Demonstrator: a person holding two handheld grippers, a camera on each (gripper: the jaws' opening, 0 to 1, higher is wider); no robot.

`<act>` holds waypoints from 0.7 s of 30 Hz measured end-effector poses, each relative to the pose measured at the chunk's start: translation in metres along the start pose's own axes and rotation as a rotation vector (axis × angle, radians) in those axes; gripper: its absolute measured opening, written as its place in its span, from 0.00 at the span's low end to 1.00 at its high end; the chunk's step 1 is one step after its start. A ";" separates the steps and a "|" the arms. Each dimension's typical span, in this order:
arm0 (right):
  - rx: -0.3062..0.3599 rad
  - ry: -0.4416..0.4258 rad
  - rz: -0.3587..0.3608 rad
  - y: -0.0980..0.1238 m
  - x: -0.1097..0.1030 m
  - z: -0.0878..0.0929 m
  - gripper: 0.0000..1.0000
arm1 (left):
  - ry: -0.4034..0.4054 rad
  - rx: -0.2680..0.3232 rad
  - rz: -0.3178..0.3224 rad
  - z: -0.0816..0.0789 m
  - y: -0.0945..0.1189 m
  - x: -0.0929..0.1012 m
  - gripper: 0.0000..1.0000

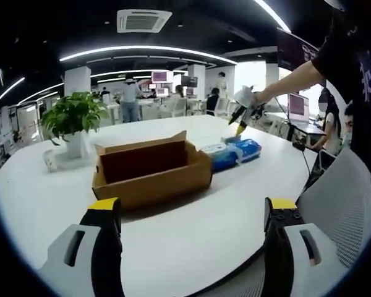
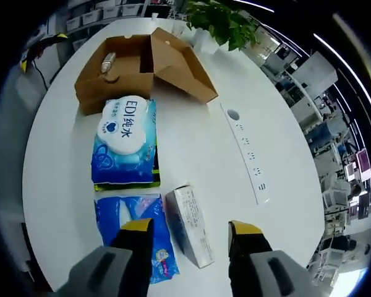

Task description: Operate the shoe box by opening the lid, removing the specified soft item, and placing it in the target area until the item is outside and the box remains undamaged.

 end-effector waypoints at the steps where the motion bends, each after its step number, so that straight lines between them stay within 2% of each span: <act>1: 0.005 -0.006 0.004 0.003 -0.002 -0.002 0.49 | -0.001 0.002 0.001 0.000 0.000 0.000 0.95; 5: 0.029 -0.034 0.021 0.011 -0.007 -0.010 0.53 | -0.009 -0.004 0.010 0.001 0.000 0.000 0.95; 9: 0.054 -0.055 0.045 0.021 -0.015 -0.018 0.61 | 0.004 -0.005 0.021 0.002 0.000 -0.002 0.95; 16: 0.082 -0.103 0.078 0.035 -0.037 -0.025 0.69 | 0.024 -0.001 0.029 0.002 0.000 -0.004 0.95; 21: 0.117 -0.181 0.103 0.043 -0.054 -0.030 0.75 | 0.043 -0.001 0.044 0.001 0.000 -0.002 0.95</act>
Point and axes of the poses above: the point that each gripper's makers call its tool centre point, and the gripper's own axes: y roughly backward along the fingers, x roughly to its right, z roughly out of its underside, the point moved 8 cm from there along y, roughly backward along the fingers, and after that the axes turned 15 degrees about y, right-handed, at the moved point
